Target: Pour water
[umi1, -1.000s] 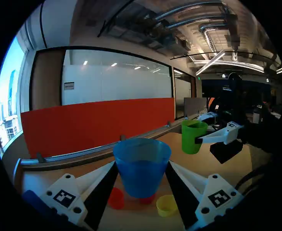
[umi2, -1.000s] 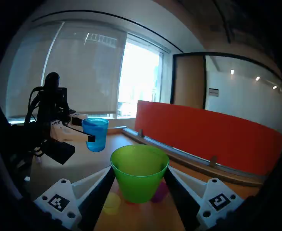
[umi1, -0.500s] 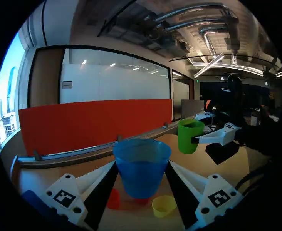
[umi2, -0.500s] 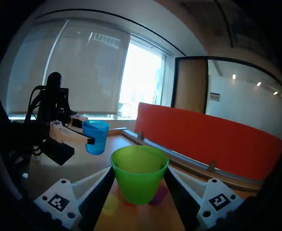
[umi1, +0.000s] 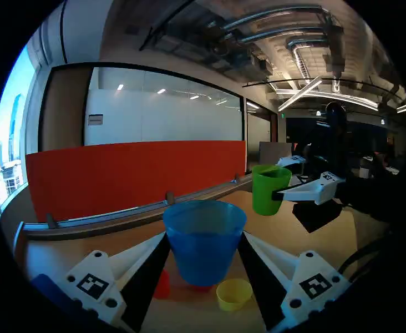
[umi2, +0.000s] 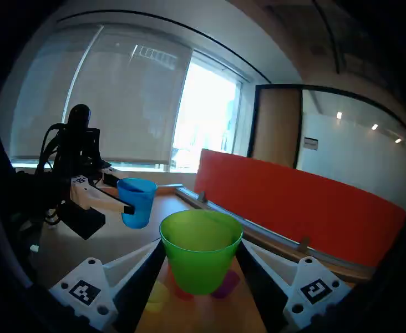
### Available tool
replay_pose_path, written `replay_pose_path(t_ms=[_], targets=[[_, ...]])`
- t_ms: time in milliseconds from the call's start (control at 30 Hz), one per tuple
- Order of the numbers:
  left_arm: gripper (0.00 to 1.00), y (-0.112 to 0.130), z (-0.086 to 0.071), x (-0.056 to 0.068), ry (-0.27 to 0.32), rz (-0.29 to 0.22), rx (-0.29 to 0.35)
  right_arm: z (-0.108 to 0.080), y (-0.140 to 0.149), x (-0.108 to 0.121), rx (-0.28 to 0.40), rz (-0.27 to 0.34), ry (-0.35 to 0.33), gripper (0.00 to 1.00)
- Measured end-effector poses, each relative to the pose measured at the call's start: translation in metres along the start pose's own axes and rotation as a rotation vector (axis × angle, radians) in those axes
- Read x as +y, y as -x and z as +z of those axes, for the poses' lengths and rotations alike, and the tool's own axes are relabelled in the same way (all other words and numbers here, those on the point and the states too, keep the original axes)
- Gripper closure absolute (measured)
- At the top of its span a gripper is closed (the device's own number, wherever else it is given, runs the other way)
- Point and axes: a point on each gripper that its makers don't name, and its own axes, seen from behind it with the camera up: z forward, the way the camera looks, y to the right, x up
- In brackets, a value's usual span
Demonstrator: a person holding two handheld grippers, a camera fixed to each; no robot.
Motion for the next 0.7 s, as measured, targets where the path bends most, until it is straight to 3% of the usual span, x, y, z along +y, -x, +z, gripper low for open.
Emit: replay_pose_path(t_ms=[500, 700], targets=[[0.18, -0.02, 0.001, -0.007, -0.006, 0.059, 0.008, 0.003, 0.009, -0.015, -0.016, 0.026, -0.043, 0.11], [0.18, -0.029, 0.001, -0.01, -0.013, 0.12, 0.002, 0.006, 0.015, -0.025, -0.021, 0.045, -0.068, 0.11]])
